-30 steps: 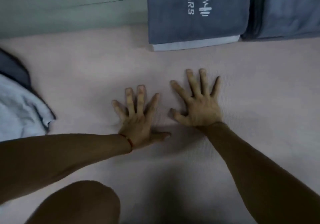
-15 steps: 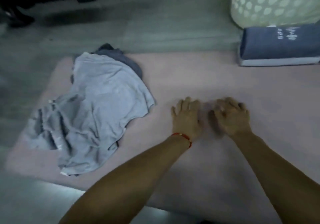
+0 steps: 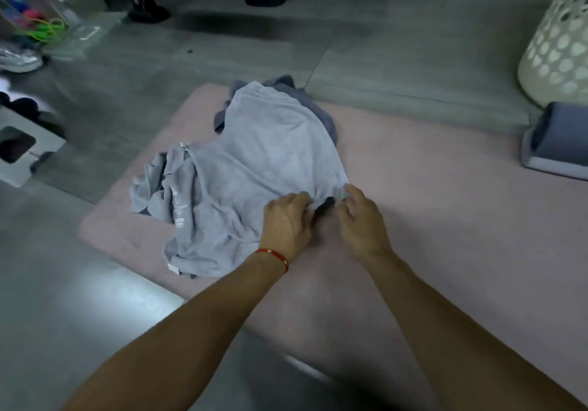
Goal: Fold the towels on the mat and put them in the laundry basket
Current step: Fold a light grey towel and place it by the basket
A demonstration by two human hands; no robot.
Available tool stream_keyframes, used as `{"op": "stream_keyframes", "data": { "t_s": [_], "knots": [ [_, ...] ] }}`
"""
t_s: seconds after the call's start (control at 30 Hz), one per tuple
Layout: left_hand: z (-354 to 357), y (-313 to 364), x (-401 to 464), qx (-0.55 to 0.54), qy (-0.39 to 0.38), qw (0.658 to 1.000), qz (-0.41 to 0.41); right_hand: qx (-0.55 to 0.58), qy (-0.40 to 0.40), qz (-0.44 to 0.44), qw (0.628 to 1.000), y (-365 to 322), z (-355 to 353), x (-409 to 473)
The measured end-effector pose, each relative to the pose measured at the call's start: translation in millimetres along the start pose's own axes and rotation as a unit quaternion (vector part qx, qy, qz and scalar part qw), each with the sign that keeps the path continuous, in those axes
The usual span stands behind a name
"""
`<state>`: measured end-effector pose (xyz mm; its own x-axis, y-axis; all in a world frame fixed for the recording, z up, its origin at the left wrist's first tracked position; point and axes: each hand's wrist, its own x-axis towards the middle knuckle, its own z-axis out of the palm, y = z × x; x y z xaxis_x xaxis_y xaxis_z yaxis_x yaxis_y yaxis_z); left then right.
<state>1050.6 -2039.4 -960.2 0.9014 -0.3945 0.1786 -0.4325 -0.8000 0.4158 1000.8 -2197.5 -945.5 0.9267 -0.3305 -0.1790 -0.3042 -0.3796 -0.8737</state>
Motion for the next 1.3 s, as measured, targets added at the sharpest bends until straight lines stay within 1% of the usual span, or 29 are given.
{"op": "stream_keyframes", "data": {
  "t_s": [0.03,0.1,0.13,0.17,0.2,0.23,0.27,0.3,0.33,0.37,0.43,0.47,0.5,0.53,0.57,0.6,0.63,0.67,0.7,0.77,0.83,0.9,1.0,1.07,1.13,1.2,1.23,1.27,1.3],
  "knots": [
    [-3.2,17.9,-16.4,-0.067,0.027,0.997,0.016,0.090,-0.016,0.067,0.994,-2.3,-1.5,4.7],
    [-8.0,49.5,-48.4,-0.178,0.026,0.984,0.018,0.256,-0.025,0.185,0.948,2.4,-6.9,17.3],
    [-8.5,58.9,-61.0,-0.215,0.005,0.977,0.006,0.318,-0.019,0.219,0.922,6.7,-13.8,22.5],
    [-8.3,65.2,-71.4,-0.239,-0.029,0.971,-0.004,0.355,-0.013,0.231,0.906,10.2,-23.6,24.3],
    [-6.4,68.4,-78.8,-0.252,-0.073,0.965,-0.001,0.358,-0.013,0.222,0.907,13.7,-35.3,23.3],
    [-5.3,71.2,-82.7,-0.249,-0.115,0.962,0.014,0.330,-0.020,0.197,0.923,17.6,-49.4,19.2],
    [-4.1,72.0,-83.1,-0.237,-0.137,0.961,0.032,0.275,-0.020,0.158,0.948,25.4,-63.1,14.1],
    [-4.0,71.4,-79.1,-0.226,-0.136,0.964,0.043,0.211,-0.020,0.106,0.972,32.7,-78.2,7.3],
    [-4.6,68.7,-71.2,-0.220,-0.106,0.969,0.046,0.138,-0.025,0.049,0.989,41.3,-91.5,-0.2],
    [-4.0,63.7,-59.8,-0.206,-0.060,0.976,0.046,0.064,-0.038,0.007,0.997,50.6,-103.2,-9.0],
    [0.3,47.3,-26.2,-0.119,0.030,0.992,0.040,-0.052,-0.033,-0.017,0.998,75.4,-123.7,-26.8],
    [2.0,38.7,-6.8,-0.038,0.054,0.998,0.025,-0.083,-0.010,-0.022,0.996,88.1,-135.0,-34.4],
    [3.6,30.6,11.3,0.047,0.053,0.997,-0.007,-0.105,0.017,-0.026,0.994,98.8,-145.3,-41.3],
    [5.4,24.6,26.8,0.113,0.014,0.993,-0.045,-0.123,0.048,-0.022,0.991,109.5,-153.9,-48.3],
    [10.2,20.5,39.8,0.147,-0.045,0.985,-0.079,-0.137,0.073,-0.011,0.988,118.2,-160.8,-54.5],
    [18.5,18.0,49.7,0.147,-0.106,0.978,-0.104,-0.151,0.090,-0.004,0.985,125.1,-165.6,-59.1],
    [27.3,17.6,56.7,0.119,-0.157,0.973,-0.118,-0.165,0.093,0.001,0.982,127.9,-167.8,-63.1],
    [35.6,19.8,60.2,0.074,-0.183,0.972,-0.128,-0.178,0.085,0.006,0.980,128.6,-167.4,-66.3],
    [41.6,26.2,60.9,0.029,-0.177,0.974,-0.136,-0.190,0.074,0.016,0.979,126.5,-164.9,-68.7],
    [50.5,45.4,52.1,-0.017,-0.103,0.987,-0.124,-0.205,0.073,0.026,0.976,117.7,-158.1,-69.1],
    [56.5,68.9,26.2,-0.049,-0.060,0.996,-0.053,-0.188,0.101,0.021,0.977,104.8,-151.7,-60.8],
    [61.1,86.3,-7.2,-0.065,-0.037,0.997,0.030,-0.163,0.099,0.002,0.982,85.8,-143.0,-46.4],
    [66.1,100.4,-51.1,-0.075,-0.008,0.991,0.113,-0.117,0.041,-0.049,0.991,51.1,-123.8,-16.8],
    [60.3,111.2,-72.4,-0.108,-0.026,0.983,0.148,-0.128,-0.039,-0.088,0.987,30.0,-104.5,6.9],
    [45.3,113.3,-81.3,-0.176,-0.045,0.974,0.132,-0.160,-0.157,-0.072,0.972,25.4,-85.0,30.2],
    [25.9,104.4,-74.6,-0.227,-0.014,0.970,0.083,-0.227,-0.247,-0.060,0.940,38.5,-70.9,45.0],
    [16.5,96.7,-65.4,-0.225,0.021,0.972,0.066,-0.255,-0.263,-0.063,0.928,48.8,-66.4,47.3],
    [9.0,86.3,-52.3,-0.210,0.058,0.975,0.051,-0.261,-0.251,-0.065,0.930,56.6,-64.5,44.4],
    [3.4,73.9,-35.3,-0.184,0.095,0.978,0.029,-0.234,-0.219,-0.072,0.944,62.9,-63.8,37.1]
  ]
}}
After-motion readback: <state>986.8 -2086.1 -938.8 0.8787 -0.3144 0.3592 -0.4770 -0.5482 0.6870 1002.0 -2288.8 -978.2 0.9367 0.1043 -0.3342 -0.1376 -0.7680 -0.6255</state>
